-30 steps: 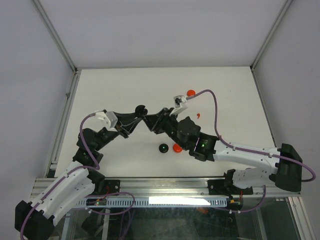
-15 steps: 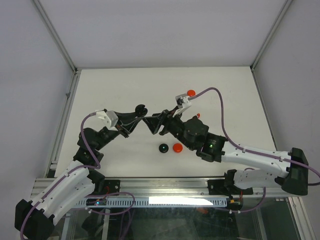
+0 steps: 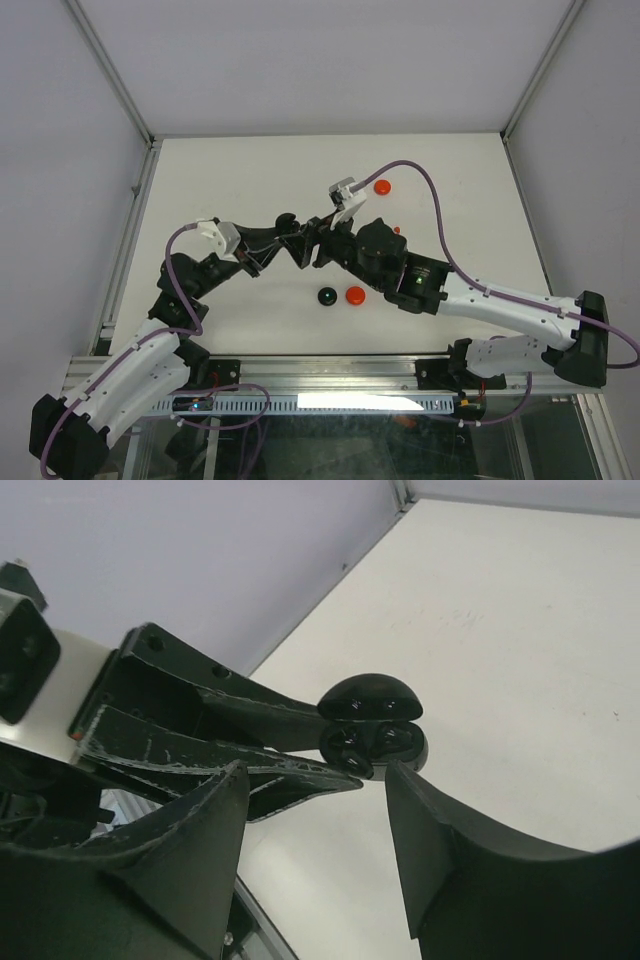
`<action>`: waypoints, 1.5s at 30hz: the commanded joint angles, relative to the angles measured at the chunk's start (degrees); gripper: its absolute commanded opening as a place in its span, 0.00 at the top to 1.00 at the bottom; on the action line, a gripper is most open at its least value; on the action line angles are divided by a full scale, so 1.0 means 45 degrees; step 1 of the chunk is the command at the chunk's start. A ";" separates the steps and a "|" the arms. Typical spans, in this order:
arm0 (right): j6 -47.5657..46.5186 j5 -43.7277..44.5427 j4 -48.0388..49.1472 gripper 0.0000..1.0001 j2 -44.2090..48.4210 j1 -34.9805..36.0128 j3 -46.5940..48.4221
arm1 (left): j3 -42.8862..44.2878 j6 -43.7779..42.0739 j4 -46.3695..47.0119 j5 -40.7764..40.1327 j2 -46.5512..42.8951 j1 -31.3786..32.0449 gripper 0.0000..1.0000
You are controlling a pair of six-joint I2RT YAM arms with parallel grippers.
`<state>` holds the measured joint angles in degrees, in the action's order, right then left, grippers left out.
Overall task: Insert the wireless bluetooth earbuds into the charging case
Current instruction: Close the charging case.
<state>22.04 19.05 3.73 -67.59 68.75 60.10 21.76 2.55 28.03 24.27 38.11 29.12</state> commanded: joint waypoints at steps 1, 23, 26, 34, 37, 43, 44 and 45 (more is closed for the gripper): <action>-0.0442 -0.0107 -0.0248 0.41 -0.0061 -0.0091 0.0610 | 0.0555 0.0234 0.0730 0.0767 0.0047 -0.0105 1.00; -0.0015 -0.2183 0.0180 0.50 -0.0206 -0.0135 0.0808 | 0.0653 0.0274 0.0634 0.0858 0.0279 -0.0105 1.00; -0.0228 -0.2146 0.0265 0.50 -0.0331 -0.0141 0.0888 | 0.0672 0.0279 0.0647 0.0986 0.0301 -0.0103 1.00; -0.0361 -0.1825 -0.0236 0.50 -0.1007 -0.0158 0.1493 | 0.0734 0.0286 0.0646 0.1321 0.0394 -0.0105 1.00; -0.0478 -0.1860 -0.0285 0.49 -0.0884 -0.0171 0.1545 | 0.0721 0.0274 0.0635 0.1330 0.0380 -0.0105 1.00; -0.1116 -0.2357 -0.1090 0.48 -0.0080 -0.0620 0.1842 | 0.0868 0.0317 0.0412 0.1517 0.0536 -0.0100 1.00; -0.1242 -0.2597 -0.1405 0.47 -0.0019 -0.0772 0.1995 | 0.0939 0.0313 0.0282 0.1696 0.0604 -0.0104 1.00; -0.1487 -0.2825 -0.1747 0.46 0.0028 -0.0955 0.2175 | 0.1023 0.0323 0.0168 0.1855 0.0688 -0.0102 1.00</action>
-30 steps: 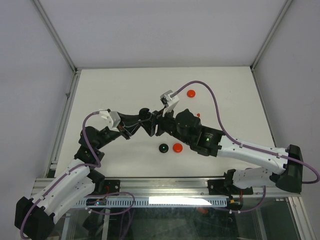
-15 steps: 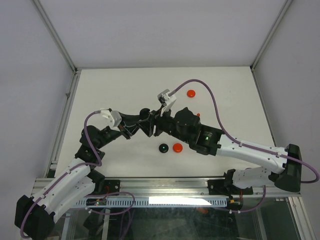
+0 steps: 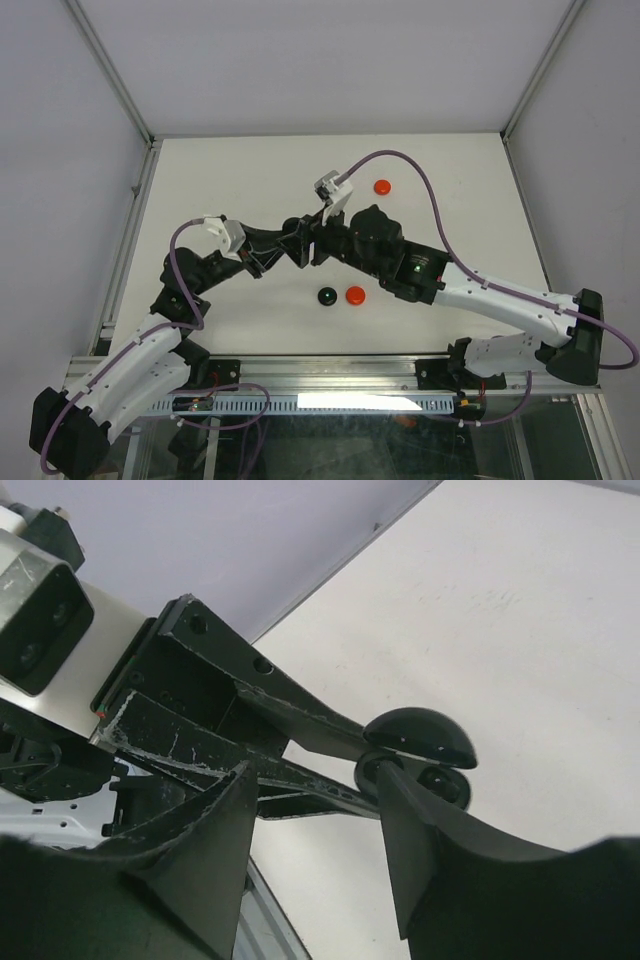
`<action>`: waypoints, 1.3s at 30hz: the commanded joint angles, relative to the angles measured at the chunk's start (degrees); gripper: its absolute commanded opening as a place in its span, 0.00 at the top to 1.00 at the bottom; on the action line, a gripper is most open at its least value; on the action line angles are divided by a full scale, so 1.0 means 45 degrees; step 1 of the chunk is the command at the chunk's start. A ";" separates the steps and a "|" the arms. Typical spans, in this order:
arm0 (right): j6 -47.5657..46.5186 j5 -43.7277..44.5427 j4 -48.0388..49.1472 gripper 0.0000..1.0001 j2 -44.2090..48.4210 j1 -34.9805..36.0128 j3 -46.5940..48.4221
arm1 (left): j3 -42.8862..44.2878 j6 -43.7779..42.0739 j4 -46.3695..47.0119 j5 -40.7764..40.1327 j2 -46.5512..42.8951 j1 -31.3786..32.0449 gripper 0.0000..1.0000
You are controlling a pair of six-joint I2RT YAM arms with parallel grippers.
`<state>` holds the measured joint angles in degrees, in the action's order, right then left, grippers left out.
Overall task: Insert the wireless bluetooth earbuds into the charging case
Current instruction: Close the charging case.
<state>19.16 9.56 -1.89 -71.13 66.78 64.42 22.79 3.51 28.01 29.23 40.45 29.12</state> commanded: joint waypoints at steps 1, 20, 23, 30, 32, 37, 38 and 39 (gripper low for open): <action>-0.1004 -0.1055 -0.0915 0.44 0.0828 -0.0751 0.1394 | 0.0876 0.0123 0.0073 0.0970 0.0262 -0.0105 1.00; -0.0077 -0.9441 -0.0725 0.18 0.0046 -0.4572 0.0378 | 0.0908 0.0714 0.0999 0.3171 0.0817 -0.0105 1.00; 0.0301 -1.0550 -0.0197 0.18 -0.0289 -0.4604 0.0157 | 0.0894 0.0787 0.1013 0.3114 0.0842 -0.0110 1.00; 0.0440 -1.1631 0.0279 0.24 -0.0188 -0.4747 -0.0116 | 0.0945 0.0869 0.0845 0.2769 0.0923 -0.0105 1.00; 0.0450 -1.1818 0.0462 0.25 0.0038 -0.4825 -0.0207 | 0.1051 0.0836 0.0594 0.2667 0.1002 -0.0107 1.00; 0.0430 -1.2214 0.0775 0.28 0.0455 -0.5075 -0.0402 | 0.1153 0.0942 0.0444 0.2532 0.1162 -0.0104 1.00; 0.0460 -1.2378 0.0919 0.29 0.0514 -0.5124 -0.0472 | 0.1175 0.0944 0.0395 0.2486 0.1185 -0.0107 1.00; 0.0493 -1.2503 0.1034 0.29 0.0561 -0.5159 -0.0540 | 0.1195 0.0957 0.0328 0.2441 0.1206 -0.0105 1.00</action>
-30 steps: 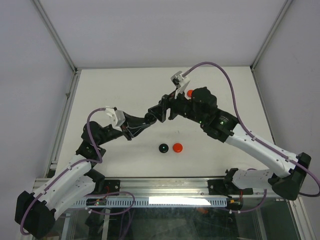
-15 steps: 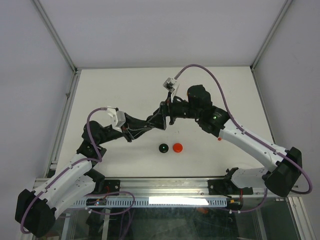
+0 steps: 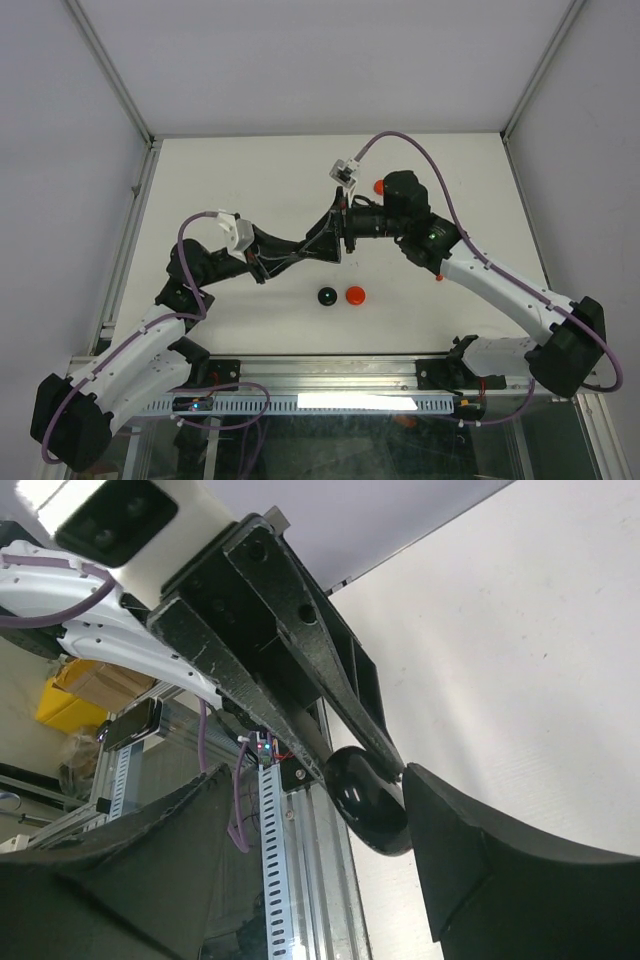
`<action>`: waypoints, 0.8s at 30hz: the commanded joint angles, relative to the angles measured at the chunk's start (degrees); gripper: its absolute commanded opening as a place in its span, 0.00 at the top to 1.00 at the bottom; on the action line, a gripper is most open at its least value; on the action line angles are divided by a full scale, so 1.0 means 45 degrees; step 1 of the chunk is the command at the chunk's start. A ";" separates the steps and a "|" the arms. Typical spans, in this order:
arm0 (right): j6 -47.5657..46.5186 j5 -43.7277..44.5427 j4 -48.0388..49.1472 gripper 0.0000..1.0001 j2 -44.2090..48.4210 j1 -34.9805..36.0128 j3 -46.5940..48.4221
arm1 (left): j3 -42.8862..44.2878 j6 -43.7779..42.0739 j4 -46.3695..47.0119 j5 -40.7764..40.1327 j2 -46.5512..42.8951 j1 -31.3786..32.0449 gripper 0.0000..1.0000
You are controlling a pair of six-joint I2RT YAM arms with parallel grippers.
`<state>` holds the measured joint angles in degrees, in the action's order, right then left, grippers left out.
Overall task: Insert the wireless bluetooth earbuds into the charging case
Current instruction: Close the charging case, then place the charging case at the center of the board.
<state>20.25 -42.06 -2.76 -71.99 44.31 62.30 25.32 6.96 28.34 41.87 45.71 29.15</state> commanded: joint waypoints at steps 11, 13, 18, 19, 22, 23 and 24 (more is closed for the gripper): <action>-0.0520 0.2655 0.0026 0.26 0.1664 -0.0238 -0.0551 | 0.1005 0.1057 -0.0920 -0.1629 0.0712 -0.0110 1.00; -0.0687 0.3936 -0.0539 0.25 0.1898 -0.0238 -0.0723 | 0.1203 0.1674 -0.1499 -0.2175 0.0920 -0.0117 1.00; -0.0917 0.7026 -0.1519 0.20 0.2410 -0.0237 -0.1488 | 0.1153 0.3631 -0.3031 -0.3759 0.1216 -0.0110 1.00; -0.1010 0.7495 -0.1705 0.19 0.2438 -0.0233 -0.1627 | 0.1068 0.3995 -0.3365 -0.3960 0.1283 -0.0105 1.00; -0.1280 0.8261 -0.1912 0.18 0.2565 -0.0235 -0.2231 | 0.0666 0.5040 -0.3784 -0.4485 0.1544 -0.0107 1.00; -0.1313 0.8430 -0.1906 0.18 0.2599 -0.0238 -0.2457 | 0.0504 0.5438 -0.3805 -0.4561 0.1644 -0.0096 1.00; -0.1338 0.8608 -0.1878 0.17 0.2633 -0.0226 -0.2646 | 0.0335 0.5723 -0.3801 -0.4631 0.1771 -0.0108 1.00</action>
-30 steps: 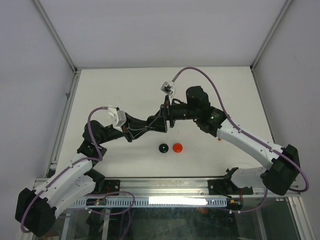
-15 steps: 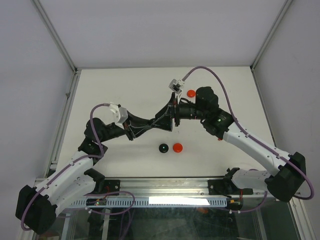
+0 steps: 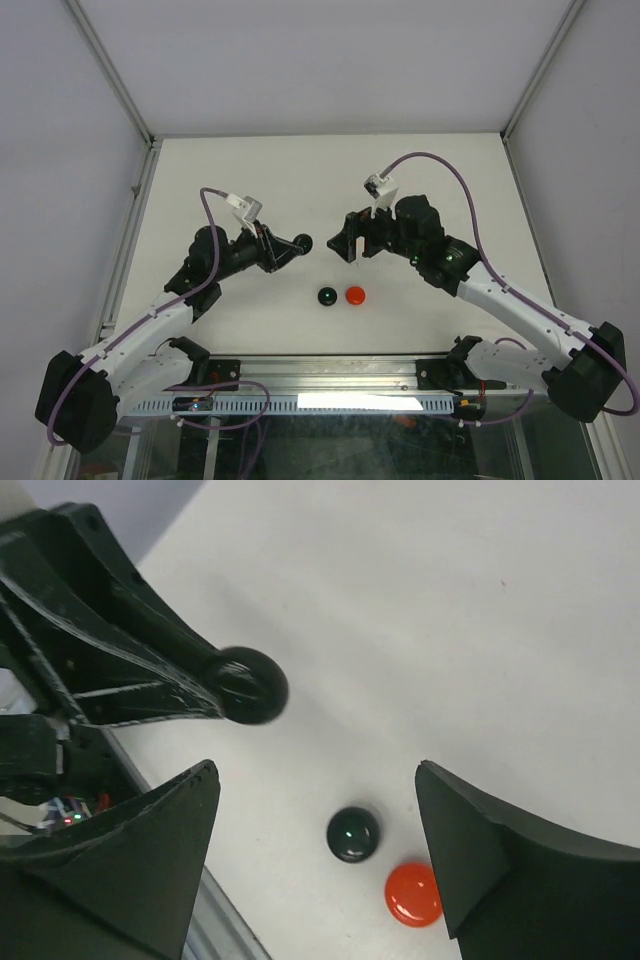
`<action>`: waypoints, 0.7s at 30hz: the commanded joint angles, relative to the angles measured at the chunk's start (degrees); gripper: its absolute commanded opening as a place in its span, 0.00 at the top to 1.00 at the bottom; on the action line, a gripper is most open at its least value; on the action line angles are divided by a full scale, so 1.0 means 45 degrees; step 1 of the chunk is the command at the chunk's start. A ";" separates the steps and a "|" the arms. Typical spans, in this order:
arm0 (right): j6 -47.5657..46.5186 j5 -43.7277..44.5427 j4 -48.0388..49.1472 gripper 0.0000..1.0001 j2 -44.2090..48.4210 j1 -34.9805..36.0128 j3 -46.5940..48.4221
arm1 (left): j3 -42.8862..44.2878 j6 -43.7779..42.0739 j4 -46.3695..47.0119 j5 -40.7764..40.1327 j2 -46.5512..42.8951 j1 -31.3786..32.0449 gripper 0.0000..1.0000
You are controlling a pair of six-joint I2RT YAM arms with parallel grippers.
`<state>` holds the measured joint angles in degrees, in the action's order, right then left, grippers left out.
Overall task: Insert the wireless bluetooth earbuds into the charging case
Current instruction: Place the charging case at the center of the board.
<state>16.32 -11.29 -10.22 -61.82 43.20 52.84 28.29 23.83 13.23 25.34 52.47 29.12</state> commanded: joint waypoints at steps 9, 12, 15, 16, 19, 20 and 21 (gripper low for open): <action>-0.0701 0.2981 -0.0132 0.17 0.0323 0.0009 -0.1508 | -0.1268 0.3779 0.0362 -0.1065 0.2368 -0.0095 1.00; -0.0717 0.3276 -0.0194 0.17 0.0269 0.0012 -0.1640 | -0.1480 0.4157 0.0981 -0.1251 0.3155 -0.0078 1.00; -0.0753 0.3472 -0.0320 0.17 0.0190 0.0012 -0.1683 | -0.1384 0.4342 0.1373 -0.1063 0.4117 -0.0085 0.98; -0.0757 0.3508 -0.0341 0.17 0.0175 0.0012 -0.1693 | -0.1341 0.4368 0.1453 -0.1032 0.4500 -0.0095 0.98; -0.0818 0.3650 -0.0348 0.17 0.0079 0.0012 -0.1701 | -0.1353 0.4531 0.1546 -0.1202 0.5087 -0.0064 0.96; -0.0829 0.3691 -0.0347 0.17 0.0010 0.0010 -0.1703 | -0.1379 0.4587 0.1551 -0.1243 0.5258 -0.0066 0.94; -0.0847 0.3726 -0.0347 0.17 -0.0036 0.0009 -0.1713 | -0.1401 0.4645 0.1551 -0.1270 0.5419 -0.0063 0.93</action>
<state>13.56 3.14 -13.56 -61.82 43.20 45.10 21.74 42.22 15.70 20.84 75.26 29.12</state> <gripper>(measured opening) 0.829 0.232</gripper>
